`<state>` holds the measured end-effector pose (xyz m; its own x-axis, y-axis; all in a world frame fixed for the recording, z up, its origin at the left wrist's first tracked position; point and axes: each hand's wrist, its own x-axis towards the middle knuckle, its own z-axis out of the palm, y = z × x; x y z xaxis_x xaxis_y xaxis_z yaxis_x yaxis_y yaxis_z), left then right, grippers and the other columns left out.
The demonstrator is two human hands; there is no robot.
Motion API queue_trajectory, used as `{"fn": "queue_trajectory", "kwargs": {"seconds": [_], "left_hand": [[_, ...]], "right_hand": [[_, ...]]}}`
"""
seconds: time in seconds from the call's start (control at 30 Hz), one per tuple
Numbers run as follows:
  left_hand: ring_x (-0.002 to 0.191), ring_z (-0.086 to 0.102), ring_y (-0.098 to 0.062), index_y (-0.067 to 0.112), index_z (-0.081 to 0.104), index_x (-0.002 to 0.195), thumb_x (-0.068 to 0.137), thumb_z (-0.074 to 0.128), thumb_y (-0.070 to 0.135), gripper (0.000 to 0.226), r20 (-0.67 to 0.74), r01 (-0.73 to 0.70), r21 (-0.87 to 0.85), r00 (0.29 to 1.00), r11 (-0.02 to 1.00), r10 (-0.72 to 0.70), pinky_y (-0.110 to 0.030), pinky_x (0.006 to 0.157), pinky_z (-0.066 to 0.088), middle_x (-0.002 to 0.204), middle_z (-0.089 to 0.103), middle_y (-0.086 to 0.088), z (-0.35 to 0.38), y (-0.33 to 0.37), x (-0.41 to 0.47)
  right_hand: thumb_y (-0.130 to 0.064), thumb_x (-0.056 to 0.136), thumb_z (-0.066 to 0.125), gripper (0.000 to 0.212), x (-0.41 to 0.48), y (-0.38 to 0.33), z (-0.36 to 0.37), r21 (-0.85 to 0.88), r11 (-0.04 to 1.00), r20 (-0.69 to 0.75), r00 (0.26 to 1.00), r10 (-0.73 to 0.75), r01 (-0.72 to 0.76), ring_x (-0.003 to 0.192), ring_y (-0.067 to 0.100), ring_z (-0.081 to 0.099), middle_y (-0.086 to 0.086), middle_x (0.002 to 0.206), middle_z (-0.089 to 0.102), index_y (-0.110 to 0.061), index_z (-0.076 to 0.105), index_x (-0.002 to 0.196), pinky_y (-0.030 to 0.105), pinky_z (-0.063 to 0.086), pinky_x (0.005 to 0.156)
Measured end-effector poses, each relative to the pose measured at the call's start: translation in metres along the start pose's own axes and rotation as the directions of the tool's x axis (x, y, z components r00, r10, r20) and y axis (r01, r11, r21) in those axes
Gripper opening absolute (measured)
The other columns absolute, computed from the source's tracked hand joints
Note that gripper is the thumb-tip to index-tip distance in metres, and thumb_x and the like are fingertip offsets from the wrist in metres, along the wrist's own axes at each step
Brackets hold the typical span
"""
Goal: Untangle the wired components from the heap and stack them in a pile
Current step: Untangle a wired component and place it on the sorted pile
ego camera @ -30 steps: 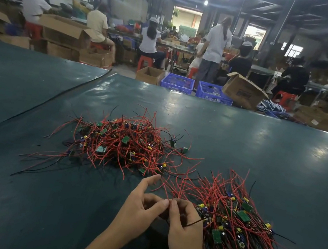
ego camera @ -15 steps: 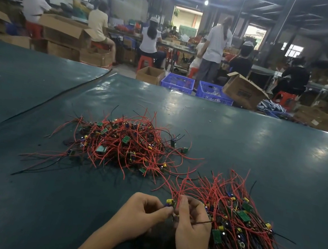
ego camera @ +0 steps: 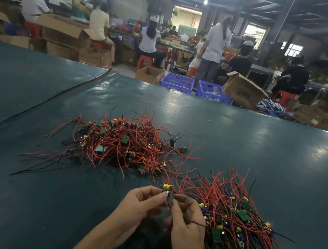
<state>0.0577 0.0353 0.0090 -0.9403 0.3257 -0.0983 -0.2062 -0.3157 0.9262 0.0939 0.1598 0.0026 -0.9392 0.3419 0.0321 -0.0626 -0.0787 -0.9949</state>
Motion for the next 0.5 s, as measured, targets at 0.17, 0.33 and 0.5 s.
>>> {"fn": "queue_trajectory", "kwargs": {"seconds": [0.17, 0.33, 0.5], "left_hand": [[0.075, 0.055, -0.024, -0.003, 0.063, 0.109, 0.073, 0.074, 0.031, 0.051, 0.024, 0.047, -0.107, 0.999, 0.993, -0.045, -0.031, 0.062, 0.046, 0.093, 0.059, -0.021, 0.007, -0.003, -0.002], [0.087, 0.057, -0.032, -0.004, 0.065, 0.113, 0.073, 0.074, 0.028, 0.051, 0.046, 0.021, -0.105, 0.999, 0.994, -0.016, -0.039, 0.078, 0.050, 0.098, 0.063, -0.024, 0.006, -0.003, -0.003], [0.089, 0.067, -0.028, -0.004, 0.067, 0.103, 0.070, 0.074, 0.025, 0.045, -0.026, -0.038, -0.130, 0.999, 0.991, 0.035, -0.035, 0.081, 0.054, 0.105, 0.070, -0.023, 0.002, -0.002, 0.000]], "right_hand": [[-0.007, 0.095, 0.055, 0.016, -0.003, -0.007, 0.005, 0.147, 0.967, 0.109, 0.975, 0.192, -0.207, 0.061, 0.019, 0.067, 0.012, 0.072, 0.070, -0.007, 0.067, 0.085, 0.029, 0.054, 0.051], [-0.026, 0.091, 0.052, 0.035, -0.007, -0.009, 0.007, 0.299, 0.886, 0.268, 0.922, 0.279, -0.355, 0.087, 0.036, 0.070, 0.025, 0.097, 0.072, -0.002, 0.071, 0.107, 0.042, 0.058, 0.075], [-0.008, 0.094, 0.050, 0.029, -0.007, -0.014, 0.005, 0.304, 0.920, 0.186, 0.963, 0.197, -0.247, 0.072, 0.020, 0.070, 0.016, 0.088, 0.075, -0.011, 0.077, 0.084, 0.031, 0.053, 0.061]]}}
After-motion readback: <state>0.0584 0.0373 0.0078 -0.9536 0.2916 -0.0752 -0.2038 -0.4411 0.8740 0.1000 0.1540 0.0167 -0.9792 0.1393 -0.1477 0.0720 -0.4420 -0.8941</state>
